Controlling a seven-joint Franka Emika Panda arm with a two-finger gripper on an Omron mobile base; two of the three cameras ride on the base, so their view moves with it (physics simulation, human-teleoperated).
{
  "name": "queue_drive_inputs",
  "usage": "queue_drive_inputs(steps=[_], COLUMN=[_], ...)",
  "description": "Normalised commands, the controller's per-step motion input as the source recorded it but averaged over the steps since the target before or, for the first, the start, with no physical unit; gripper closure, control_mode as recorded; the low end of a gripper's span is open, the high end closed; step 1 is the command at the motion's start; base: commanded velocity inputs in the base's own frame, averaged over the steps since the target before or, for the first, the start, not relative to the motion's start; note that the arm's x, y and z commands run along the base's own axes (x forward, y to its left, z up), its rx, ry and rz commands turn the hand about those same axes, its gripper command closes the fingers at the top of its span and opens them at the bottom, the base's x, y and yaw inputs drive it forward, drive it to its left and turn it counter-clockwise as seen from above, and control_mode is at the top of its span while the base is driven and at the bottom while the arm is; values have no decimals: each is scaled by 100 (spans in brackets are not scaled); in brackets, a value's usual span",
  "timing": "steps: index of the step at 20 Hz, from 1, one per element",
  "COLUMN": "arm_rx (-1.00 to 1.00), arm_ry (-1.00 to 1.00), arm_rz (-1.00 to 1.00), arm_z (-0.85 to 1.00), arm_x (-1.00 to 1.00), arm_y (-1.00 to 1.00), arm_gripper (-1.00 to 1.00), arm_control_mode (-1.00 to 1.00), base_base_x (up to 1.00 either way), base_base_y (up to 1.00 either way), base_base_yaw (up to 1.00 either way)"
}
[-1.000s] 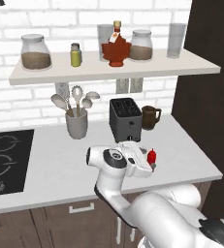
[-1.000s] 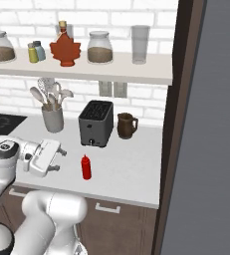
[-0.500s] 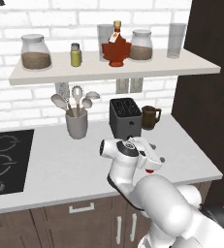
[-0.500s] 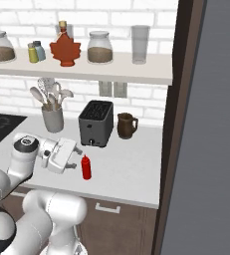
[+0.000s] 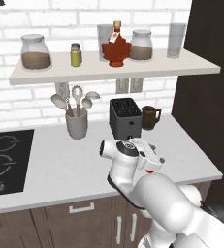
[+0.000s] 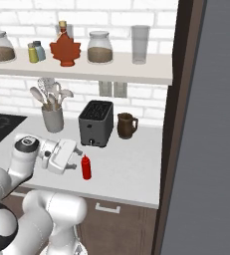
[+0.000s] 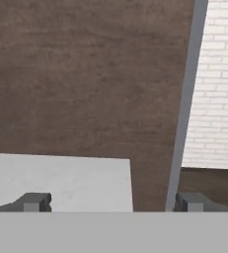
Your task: Put the shaker and condiment bottle from the counter next to their counterparts in the cabinet.
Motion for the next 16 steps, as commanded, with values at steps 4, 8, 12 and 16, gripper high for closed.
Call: queue_drive_inputs(steps=[4, 8, 12, 16], arm_rx=[0, 0, 0, 0], arm_ry=[0, 0, 0, 0], arm_rz=[0, 0, 0, 0], arm_z=[-18, -19, -2, 0], arm_x=[5, 12, 21, 5], arm_y=[0, 0, 0, 0], arm_gripper=[-100, -100, -100, -100], arm_control_mode=[-100, -100, -100, -100], base_base_x=[0, 0, 0, 0], base_base_y=[0, 0, 0, 0], base_base_yaw=[0, 0, 0, 0])
